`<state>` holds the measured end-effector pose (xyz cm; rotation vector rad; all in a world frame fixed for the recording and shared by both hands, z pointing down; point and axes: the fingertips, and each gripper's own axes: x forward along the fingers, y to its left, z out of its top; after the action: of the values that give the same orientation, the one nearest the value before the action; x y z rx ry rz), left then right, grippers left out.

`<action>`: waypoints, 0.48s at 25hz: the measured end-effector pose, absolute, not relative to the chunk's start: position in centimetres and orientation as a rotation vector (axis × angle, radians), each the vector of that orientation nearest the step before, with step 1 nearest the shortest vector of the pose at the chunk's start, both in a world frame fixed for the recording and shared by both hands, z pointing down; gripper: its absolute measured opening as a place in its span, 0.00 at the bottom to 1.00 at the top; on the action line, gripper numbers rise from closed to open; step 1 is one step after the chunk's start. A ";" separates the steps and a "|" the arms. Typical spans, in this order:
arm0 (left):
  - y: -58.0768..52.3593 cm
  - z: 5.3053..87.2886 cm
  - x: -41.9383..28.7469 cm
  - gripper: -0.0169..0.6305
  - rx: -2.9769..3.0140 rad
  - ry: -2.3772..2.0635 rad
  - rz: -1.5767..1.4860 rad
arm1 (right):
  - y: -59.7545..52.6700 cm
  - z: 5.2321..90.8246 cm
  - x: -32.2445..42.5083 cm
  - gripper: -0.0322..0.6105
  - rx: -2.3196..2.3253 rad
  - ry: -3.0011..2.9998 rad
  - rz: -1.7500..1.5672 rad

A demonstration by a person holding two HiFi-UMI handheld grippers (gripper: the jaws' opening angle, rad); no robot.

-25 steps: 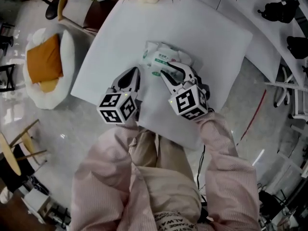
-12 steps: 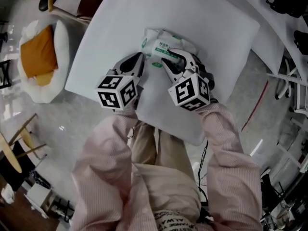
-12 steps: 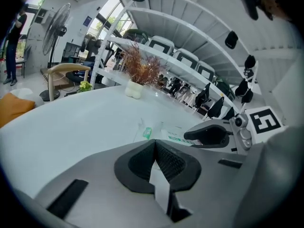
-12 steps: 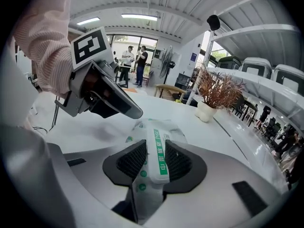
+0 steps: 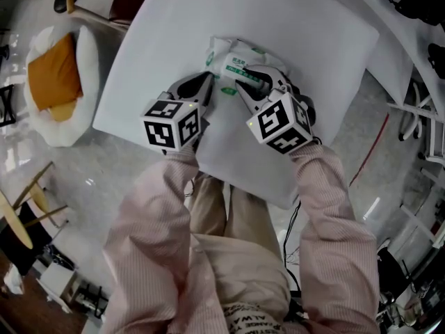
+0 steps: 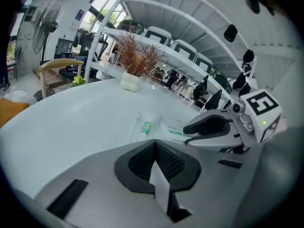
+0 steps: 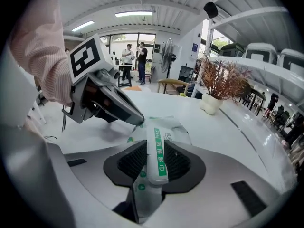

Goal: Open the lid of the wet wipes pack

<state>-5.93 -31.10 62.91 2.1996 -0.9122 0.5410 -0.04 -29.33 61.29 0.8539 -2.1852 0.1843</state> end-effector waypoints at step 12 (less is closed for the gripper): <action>-31.0 63.2 -5.8 0.02 2.203 -0.919 0.555 | -30.0 60.7 0.6 0.21 0.805 -2.284 0.509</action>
<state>-5.85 -31.01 63.16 2.2028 -0.9187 0.5554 0.58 -29.98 60.68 0.8052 -2.2843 0.5092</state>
